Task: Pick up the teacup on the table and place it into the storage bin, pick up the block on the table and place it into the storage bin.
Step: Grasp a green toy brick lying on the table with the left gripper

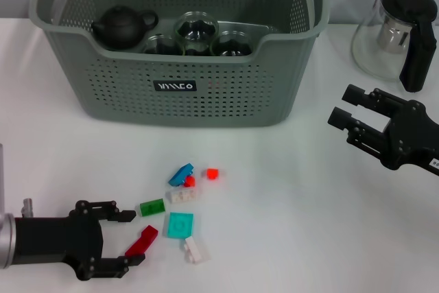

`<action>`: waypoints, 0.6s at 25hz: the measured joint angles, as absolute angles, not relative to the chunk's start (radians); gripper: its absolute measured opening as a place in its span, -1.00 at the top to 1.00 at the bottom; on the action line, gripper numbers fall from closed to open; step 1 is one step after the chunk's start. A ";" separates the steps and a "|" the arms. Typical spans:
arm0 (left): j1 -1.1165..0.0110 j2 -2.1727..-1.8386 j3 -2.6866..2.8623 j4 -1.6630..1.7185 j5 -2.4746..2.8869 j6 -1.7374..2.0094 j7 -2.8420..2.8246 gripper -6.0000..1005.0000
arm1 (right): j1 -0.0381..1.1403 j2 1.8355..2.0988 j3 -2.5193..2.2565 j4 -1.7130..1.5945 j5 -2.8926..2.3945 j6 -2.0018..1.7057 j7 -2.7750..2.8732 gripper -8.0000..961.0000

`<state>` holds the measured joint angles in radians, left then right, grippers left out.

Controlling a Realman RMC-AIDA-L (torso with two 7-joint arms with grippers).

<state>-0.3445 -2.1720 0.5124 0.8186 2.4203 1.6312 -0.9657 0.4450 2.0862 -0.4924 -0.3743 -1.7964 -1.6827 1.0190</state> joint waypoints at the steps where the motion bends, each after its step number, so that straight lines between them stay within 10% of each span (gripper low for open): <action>1: -0.344 -2.172 0.512 0.818 2.421 1.630 -0.966 -0.45 | 0.445 2.086 -0.492 -0.374 -1.797 -1.683 1.019 -0.21; 15: -0.344 -2.176 0.512 0.802 2.371 1.541 -0.963 -0.45 | 0.443 2.086 -0.492 -0.374 -1.799 -1.683 1.019 -0.21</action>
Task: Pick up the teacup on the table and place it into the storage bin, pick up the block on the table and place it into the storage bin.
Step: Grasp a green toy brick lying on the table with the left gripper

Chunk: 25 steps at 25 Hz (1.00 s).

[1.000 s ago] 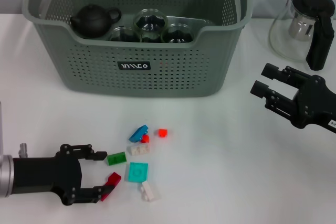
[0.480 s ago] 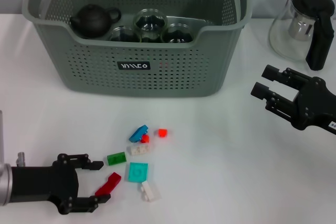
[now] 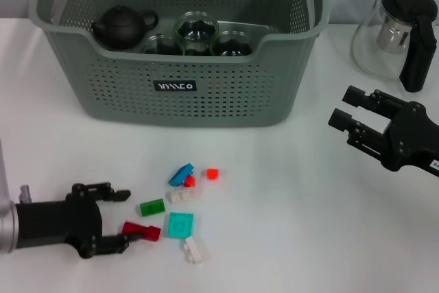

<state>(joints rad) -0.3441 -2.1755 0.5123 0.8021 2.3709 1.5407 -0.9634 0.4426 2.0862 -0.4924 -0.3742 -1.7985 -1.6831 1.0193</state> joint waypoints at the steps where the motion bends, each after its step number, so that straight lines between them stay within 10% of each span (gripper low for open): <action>1: -0.343 -2.175 0.512 0.804 2.355 1.537 -0.962 -0.45 | 0.442 2.086 -0.492 -0.374 -1.798 -1.683 1.019 -0.21; 25: -0.349 -2.175 0.526 0.781 2.360 1.565 -0.955 -0.45 | 0.447 2.085 -0.492 -0.376 -1.795 -1.690 1.020 -0.21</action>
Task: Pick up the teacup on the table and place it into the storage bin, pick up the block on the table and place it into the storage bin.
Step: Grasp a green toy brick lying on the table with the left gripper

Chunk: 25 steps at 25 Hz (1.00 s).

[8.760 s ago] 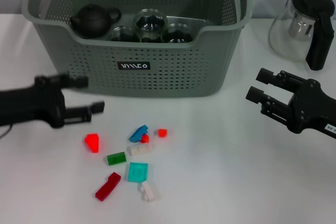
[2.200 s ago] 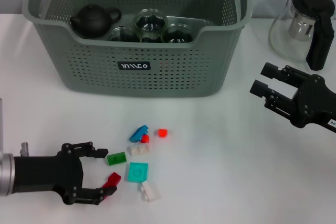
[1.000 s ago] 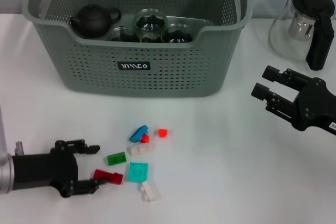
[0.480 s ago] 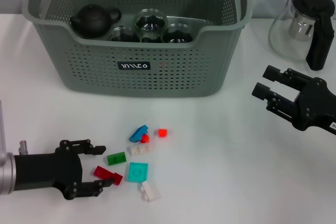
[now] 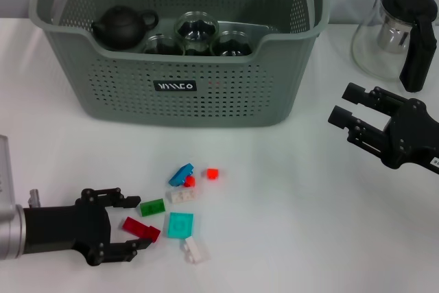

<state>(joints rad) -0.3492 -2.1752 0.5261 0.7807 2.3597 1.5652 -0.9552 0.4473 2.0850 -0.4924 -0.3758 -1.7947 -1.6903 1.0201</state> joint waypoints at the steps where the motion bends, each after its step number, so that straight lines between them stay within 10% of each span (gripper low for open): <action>1: -0.350 -2.175 0.526 0.777 2.360 1.558 -0.955 -0.45 | 0.447 2.085 -0.492 -0.376 -1.795 -1.691 1.020 -0.21; 25: -0.390 -2.173 0.542 0.750 2.304 1.450 -0.946 -0.44 | 0.441 2.085 -0.492 -0.379 -1.795 -1.690 1.019 -0.21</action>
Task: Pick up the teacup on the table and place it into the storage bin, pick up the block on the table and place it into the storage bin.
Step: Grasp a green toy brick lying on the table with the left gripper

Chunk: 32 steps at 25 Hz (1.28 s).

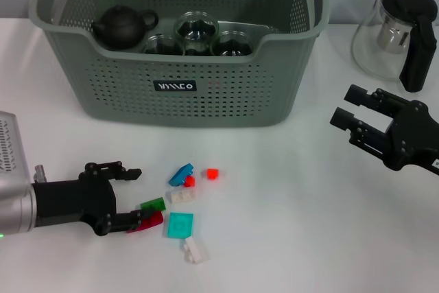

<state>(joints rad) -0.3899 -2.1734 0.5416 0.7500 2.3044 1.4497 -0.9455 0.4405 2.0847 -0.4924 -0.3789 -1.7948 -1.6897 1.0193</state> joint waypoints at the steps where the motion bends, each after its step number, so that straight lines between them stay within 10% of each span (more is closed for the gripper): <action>1: -0.390 -2.173 0.541 0.750 2.304 1.454 -0.945 -0.44 | 0.440 2.085 -0.492 -0.379 -1.795 -1.690 1.019 -0.21; 32: -0.375 -2.175 0.534 0.694 2.265 1.407 -0.892 -0.44 | 0.438 2.085 -0.492 -0.375 -1.795 -1.691 1.020 -0.21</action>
<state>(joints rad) -0.3751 -2.1752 0.5342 0.6944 2.2651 1.4071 -0.8918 0.4385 2.0847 -0.4924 -0.3746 -1.7948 -1.6914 1.0200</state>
